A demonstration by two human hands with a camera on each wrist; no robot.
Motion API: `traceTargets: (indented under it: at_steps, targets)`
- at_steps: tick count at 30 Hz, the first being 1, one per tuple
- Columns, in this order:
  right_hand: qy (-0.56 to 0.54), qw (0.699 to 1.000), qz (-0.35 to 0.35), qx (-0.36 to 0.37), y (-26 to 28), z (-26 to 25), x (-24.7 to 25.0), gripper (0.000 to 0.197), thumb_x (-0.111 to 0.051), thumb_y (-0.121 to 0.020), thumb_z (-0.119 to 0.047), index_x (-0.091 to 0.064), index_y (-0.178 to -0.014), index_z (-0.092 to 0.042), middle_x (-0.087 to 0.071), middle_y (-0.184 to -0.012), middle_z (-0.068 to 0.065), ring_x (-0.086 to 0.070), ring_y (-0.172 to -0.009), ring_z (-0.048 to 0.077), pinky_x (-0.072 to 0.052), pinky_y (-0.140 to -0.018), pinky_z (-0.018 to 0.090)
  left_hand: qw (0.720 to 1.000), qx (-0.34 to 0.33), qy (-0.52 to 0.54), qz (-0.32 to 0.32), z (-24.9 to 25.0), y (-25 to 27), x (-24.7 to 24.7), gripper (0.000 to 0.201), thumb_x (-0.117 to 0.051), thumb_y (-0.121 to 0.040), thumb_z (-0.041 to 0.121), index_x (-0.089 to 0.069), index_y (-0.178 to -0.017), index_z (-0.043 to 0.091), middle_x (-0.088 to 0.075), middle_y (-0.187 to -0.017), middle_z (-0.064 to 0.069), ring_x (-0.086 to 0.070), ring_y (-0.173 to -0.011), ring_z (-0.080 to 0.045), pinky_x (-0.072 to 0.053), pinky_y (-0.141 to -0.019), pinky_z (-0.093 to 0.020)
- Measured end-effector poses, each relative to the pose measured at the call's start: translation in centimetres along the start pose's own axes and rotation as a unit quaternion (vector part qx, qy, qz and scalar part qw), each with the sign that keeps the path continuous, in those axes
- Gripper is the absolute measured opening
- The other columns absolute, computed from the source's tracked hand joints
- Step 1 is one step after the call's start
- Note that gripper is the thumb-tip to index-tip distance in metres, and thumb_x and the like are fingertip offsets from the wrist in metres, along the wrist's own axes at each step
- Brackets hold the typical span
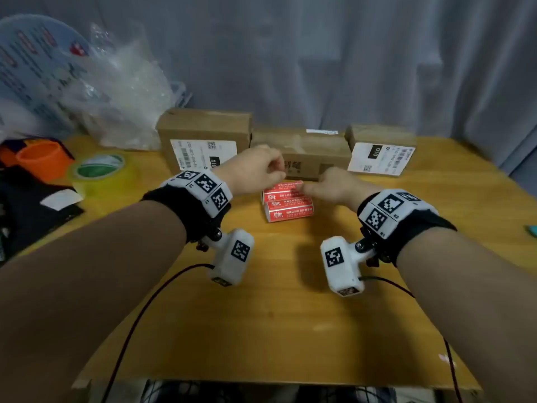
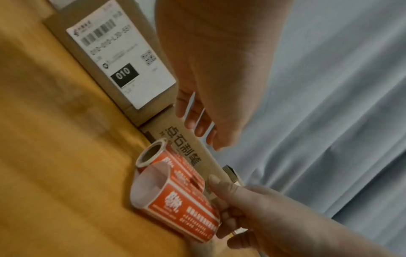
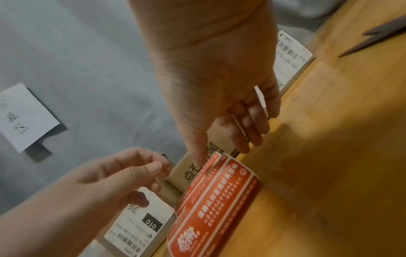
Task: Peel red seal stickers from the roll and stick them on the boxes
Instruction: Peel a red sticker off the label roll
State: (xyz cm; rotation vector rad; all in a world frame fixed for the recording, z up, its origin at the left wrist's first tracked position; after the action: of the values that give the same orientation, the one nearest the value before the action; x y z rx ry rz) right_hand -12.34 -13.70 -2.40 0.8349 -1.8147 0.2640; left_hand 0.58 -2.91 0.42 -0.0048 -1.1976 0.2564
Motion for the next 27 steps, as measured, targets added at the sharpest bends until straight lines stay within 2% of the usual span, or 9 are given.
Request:
traceTargets:
  at_steps: [1,3,5,7,10,14,17,22,27]
  targets:
    - [-0.029,0.999,-0.02,-0.021,0.1,0.1,-0.2,0.062,-0.06,-0.076,-0.062,-0.061,-0.103,-0.007,-0.059,-0.091,0.005,-0.056,-0.085,0.023,-0.044,-0.073,0.029,1.0,0.015,0.01,-0.005,-0.2,0.1,-0.3,0.021,-0.056,-0.09,0.029,-0.061,-0.104,0.015,-0.053,-0.108,-0.002,-0.053,-0.093,-0.014,-0.041,-0.081,-0.024]
    - [-0.106,0.993,-0.047,-0.035,0.2,0.5,-0.7,0.06,-0.065,-0.073,-0.061,-0.061,-0.098,-0.007,-0.06,-0.084,0.002,-0.056,-0.078,0.019,-0.043,-0.068,0.029,0.999,0.04,0.026,-0.001,-0.8,0.3,-0.7,0.02,-0.057,-0.09,0.03,-0.061,-0.103,0.016,-0.05,-0.108,0.0,-0.05,-0.092,-0.012,-0.04,-0.081,-0.023]
    - [-0.19,0.98,-0.054,-0.012,0.3,0.4,-1.4,0.043,-0.07,-0.074,-0.05,-0.061,-0.082,-0.01,-0.061,-0.077,0.0,-0.055,-0.073,0.015,-0.041,-0.062,0.026,0.997,0.064,0.048,0.003,-1.3,0.7,-1.2,0.02,-0.057,-0.09,0.03,-0.062,-0.103,0.016,-0.048,-0.106,0.001,-0.049,-0.092,-0.011,-0.039,-0.081,-0.022]
    - [-0.292,0.954,-0.051,0.031,0.7,-0.1,-1.6,0.026,-0.072,-0.078,-0.035,-0.06,-0.071,-0.013,-0.065,-0.076,0.0,-0.058,-0.074,0.014,-0.044,-0.065,0.023,0.994,0.081,0.075,0.005,-1.7,1.1,-1.3,0.024,-0.056,-0.091,0.03,-0.063,-0.106,0.013,-0.048,-0.104,0.002,-0.048,-0.093,-0.01,-0.039,-0.083,-0.022]
    - [-0.401,0.911,-0.047,0.083,0.8,-0.7,-1.8,0.01,-0.069,-0.081,-0.017,-0.062,-0.075,-0.015,-0.068,-0.081,0.001,-0.061,-0.077,0.012,-0.046,-0.07,0.022,0.988,0.086,0.131,-0.005,-1.9,2.0,-1.2,0.032,-0.046,-0.096,0.032,-0.064,-0.111,0.009,-0.054,-0.104,-0.001,-0.051,-0.096,-0.012,-0.041,-0.085,-0.025]
    - [-0.46,0.875,-0.05,0.141,0.8,-1.7,-1.7,0.014,-0.062,-0.085,-0.004,-0.063,-0.095,-0.014,-0.071,-0.084,-0.002,-0.066,-0.078,0.008,-0.051,-0.07,0.016,0.949,0.12,0.289,-0.032,-2.0,3.1,-1.3,0.043,-0.039,-0.097,0.041,-0.063,-0.116,0.01,-0.066,-0.106,-0.001,-0.06,-0.096,-0.01,-0.044,-0.079,-0.016]
    - [-0.489,0.853,-0.057,0.17,1.0,-2.3,-1.7,0.026,-0.056,-0.088,0.001,-0.061,-0.11,-0.012,-0.072,-0.082,-0.006,-0.067,-0.076,0.004,-0.052,-0.069,0.015,0.93,0.139,0.34,-0.017,-2.2,3.4,-1.0,0.037,-0.049,-0.093,0.039,-0.058,-0.117,0.013,-0.067,-0.1,0.004,-0.062,-0.089,-0.004,-0.045,-0.071,-0.01]
    - [-0.492,0.851,-0.043,0.176,1.2,-3.0,-1.3,0.025,-0.056,-0.087,0.003,-0.063,-0.102,-0.015,-0.07,-0.085,-0.002,-0.067,-0.075,0.003,-0.052,-0.067,0.015,0.878,0.153,0.454,0.0,-2.4,3.5,-0.5,0.032,-0.062,-0.088,0.022,-0.047,-0.113,0.009,-0.071,-0.095,-0.006,-0.067,-0.083,-0.012,-0.053,-0.078,-0.022]
    - [-0.5,0.854,-0.015,0.144,1.0,-2.8,-1.2,0.008,-0.059,-0.088,-0.011,-0.065,-0.088,-0.016,-0.069,-0.086,-0.001,-0.065,-0.077,0.006,-0.049,-0.069,0.018,0.84,0.15,0.51,0.107,-2.9,3.2,0.5,0.04,-0.064,-0.085,0.009,-0.045,-0.12,0.011,-0.068,-0.096,-0.008,-0.068,-0.08,-0.015,-0.058,-0.074,-0.026]
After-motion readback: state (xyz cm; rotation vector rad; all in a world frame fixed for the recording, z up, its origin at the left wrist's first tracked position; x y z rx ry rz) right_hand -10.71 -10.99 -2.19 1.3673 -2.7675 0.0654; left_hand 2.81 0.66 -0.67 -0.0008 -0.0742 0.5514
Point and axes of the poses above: each hand's wrist, its own y-axis away from the middle knuckle, its own x-axis out of the back of the hand, z = x × y, the point moved 3 cm from there along -y, towards the middle knuckle
